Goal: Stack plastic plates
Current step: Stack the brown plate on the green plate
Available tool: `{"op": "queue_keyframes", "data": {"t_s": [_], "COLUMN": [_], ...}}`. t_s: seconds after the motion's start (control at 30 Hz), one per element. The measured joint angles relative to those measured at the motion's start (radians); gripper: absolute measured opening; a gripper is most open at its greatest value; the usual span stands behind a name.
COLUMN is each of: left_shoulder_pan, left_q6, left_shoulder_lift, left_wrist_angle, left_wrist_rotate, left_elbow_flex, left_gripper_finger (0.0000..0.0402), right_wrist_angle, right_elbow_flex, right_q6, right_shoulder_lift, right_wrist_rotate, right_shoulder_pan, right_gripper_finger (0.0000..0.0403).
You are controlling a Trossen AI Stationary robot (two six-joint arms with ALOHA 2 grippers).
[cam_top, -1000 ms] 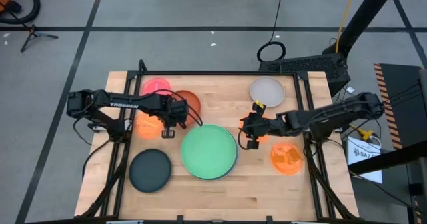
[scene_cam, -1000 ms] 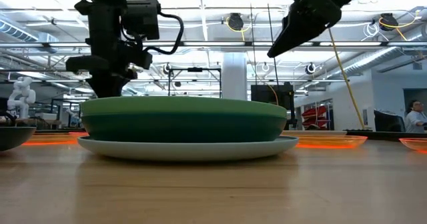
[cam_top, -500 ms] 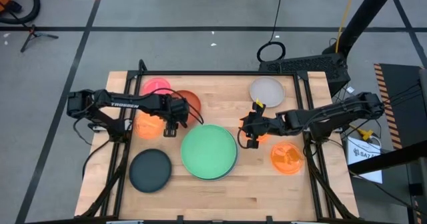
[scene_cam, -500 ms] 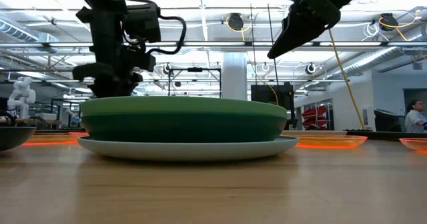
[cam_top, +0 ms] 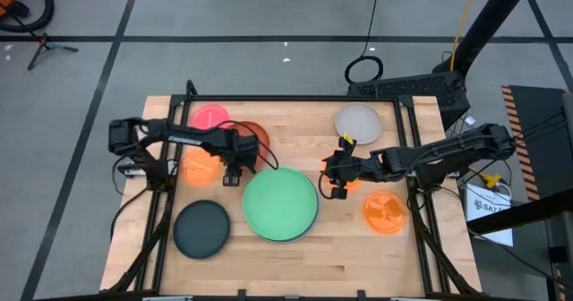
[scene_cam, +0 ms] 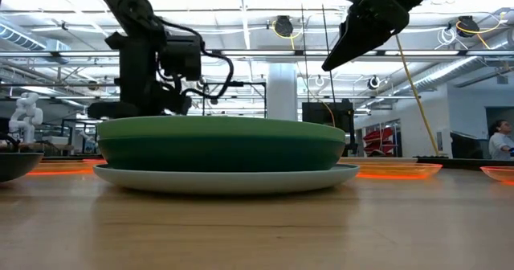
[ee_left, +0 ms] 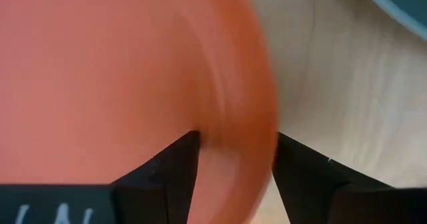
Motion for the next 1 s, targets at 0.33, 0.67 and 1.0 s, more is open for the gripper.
{"op": "queue_keyframes", "data": {"t_s": [0.33,0.67,1.0], "left_shoulder_pan": [-0.011,-0.022,-0.194], "left_q6": [0.043,0.044,-0.123], "left_shoulder_lift": [0.003,-0.108,-0.263], "left_wrist_angle": [0.007,-0.054,-0.160], "left_wrist_rotate": [-0.062,-0.167,-0.207], "left_elbow_flex": [-0.002,0.017,0.264], "left_gripper_finger": [0.0087,0.0009,0.0009], "right_wrist_angle": [0.001,0.005,0.006], "right_elbow_flex": [0.000,0.000,0.000], "right_q6": [-0.004,-0.007,-0.031], "right_shoulder_lift": [0.000,0.000,0.000], "right_wrist_rotate": [0.000,0.000,0.002], "right_shoulder_pan": [0.000,0.000,0.000], "right_gripper_finger": [0.0155,0.0155,0.0155]}}
